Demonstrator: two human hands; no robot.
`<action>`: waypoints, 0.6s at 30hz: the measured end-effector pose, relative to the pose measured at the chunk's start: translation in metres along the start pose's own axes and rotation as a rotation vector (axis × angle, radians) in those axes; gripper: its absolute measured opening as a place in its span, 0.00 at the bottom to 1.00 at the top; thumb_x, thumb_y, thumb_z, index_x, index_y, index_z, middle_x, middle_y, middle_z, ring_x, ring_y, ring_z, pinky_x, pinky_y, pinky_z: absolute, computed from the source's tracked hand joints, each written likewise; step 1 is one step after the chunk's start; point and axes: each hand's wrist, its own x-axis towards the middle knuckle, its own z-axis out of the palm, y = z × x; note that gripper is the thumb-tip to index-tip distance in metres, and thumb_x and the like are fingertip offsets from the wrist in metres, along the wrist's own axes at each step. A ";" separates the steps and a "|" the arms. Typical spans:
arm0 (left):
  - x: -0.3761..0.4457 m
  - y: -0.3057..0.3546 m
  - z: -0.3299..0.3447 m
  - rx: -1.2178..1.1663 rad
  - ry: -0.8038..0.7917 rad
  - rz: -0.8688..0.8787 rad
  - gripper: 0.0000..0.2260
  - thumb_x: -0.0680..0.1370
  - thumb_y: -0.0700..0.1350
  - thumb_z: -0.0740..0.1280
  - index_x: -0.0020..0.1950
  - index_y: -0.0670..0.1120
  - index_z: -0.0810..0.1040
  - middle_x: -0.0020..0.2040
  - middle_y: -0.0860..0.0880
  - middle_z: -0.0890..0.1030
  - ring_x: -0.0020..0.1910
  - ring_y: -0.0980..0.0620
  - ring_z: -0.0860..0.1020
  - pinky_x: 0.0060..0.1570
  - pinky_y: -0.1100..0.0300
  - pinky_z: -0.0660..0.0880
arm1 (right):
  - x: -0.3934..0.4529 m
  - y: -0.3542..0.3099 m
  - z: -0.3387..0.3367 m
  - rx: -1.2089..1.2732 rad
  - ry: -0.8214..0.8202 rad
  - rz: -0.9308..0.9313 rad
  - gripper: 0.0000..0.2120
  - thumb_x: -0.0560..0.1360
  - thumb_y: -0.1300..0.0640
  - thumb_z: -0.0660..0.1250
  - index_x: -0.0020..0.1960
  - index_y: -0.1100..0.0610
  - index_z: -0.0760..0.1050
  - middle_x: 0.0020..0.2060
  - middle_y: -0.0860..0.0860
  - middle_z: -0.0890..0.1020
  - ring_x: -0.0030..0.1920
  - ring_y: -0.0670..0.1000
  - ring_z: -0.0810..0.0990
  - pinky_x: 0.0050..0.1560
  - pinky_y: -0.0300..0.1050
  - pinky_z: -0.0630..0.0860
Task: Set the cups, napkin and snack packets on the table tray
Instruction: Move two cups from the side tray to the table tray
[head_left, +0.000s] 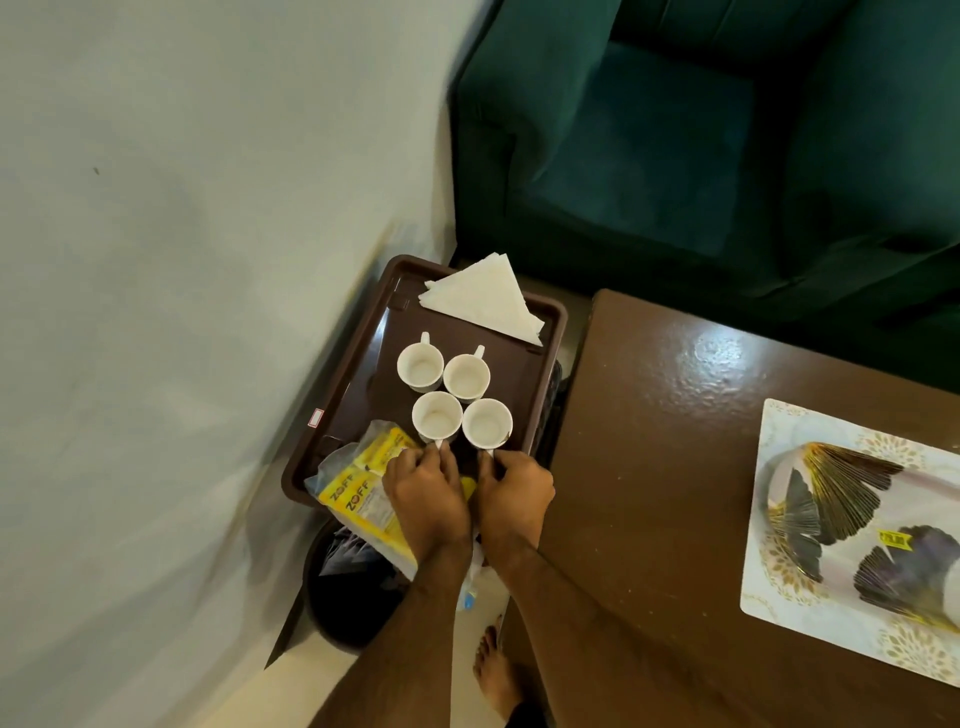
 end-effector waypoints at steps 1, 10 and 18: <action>-0.003 0.006 -0.003 -0.018 0.010 0.002 0.11 0.82 0.43 0.67 0.44 0.39 0.83 0.39 0.41 0.79 0.42 0.41 0.76 0.45 0.47 0.74 | -0.001 0.001 -0.006 0.015 0.015 -0.007 0.13 0.79 0.56 0.69 0.37 0.58 0.82 0.34 0.54 0.82 0.32 0.52 0.76 0.37 0.45 0.71; -0.048 0.072 -0.010 -0.105 0.083 0.134 0.19 0.82 0.47 0.59 0.40 0.37 0.81 0.34 0.39 0.78 0.35 0.36 0.77 0.37 0.47 0.74 | 0.002 0.025 -0.087 0.084 0.088 -0.034 0.15 0.79 0.57 0.69 0.34 0.58 0.77 0.32 0.54 0.81 0.31 0.52 0.73 0.35 0.44 0.65; -0.136 0.161 0.026 -0.146 0.031 0.192 0.18 0.81 0.46 0.61 0.39 0.37 0.81 0.33 0.40 0.79 0.34 0.38 0.78 0.34 0.50 0.75 | 0.016 0.103 -0.189 0.086 0.244 -0.026 0.12 0.78 0.56 0.70 0.37 0.59 0.81 0.32 0.53 0.82 0.30 0.51 0.73 0.34 0.44 0.66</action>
